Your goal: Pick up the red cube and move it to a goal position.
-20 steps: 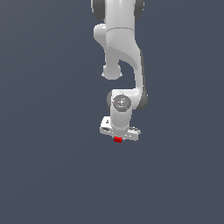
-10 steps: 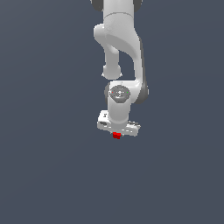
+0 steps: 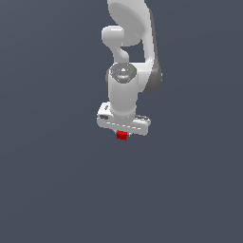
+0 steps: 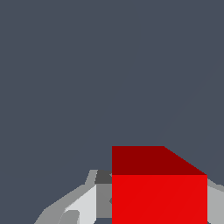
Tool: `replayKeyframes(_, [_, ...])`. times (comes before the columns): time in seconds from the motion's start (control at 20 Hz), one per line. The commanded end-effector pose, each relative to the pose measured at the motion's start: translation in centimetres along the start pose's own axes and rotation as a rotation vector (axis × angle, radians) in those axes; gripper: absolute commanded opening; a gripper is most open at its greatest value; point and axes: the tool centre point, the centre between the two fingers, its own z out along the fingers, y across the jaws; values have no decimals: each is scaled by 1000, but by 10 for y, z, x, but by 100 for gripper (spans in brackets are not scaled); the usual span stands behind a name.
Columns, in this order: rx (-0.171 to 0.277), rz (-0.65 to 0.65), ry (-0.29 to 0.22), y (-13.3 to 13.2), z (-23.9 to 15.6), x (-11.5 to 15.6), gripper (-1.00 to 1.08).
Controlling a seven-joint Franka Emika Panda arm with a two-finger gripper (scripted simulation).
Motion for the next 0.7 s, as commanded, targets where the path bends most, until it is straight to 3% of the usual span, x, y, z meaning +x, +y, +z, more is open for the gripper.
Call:
replayKeyframes(0.0, [0, 0, 0, 5, -23, -1, -100])
replayKeyframes(0.35, [0, 0, 0, 15, -64, 0, -100])
replayKeyframes(0.65, [0, 0, 0, 17, -75, 1, -100])
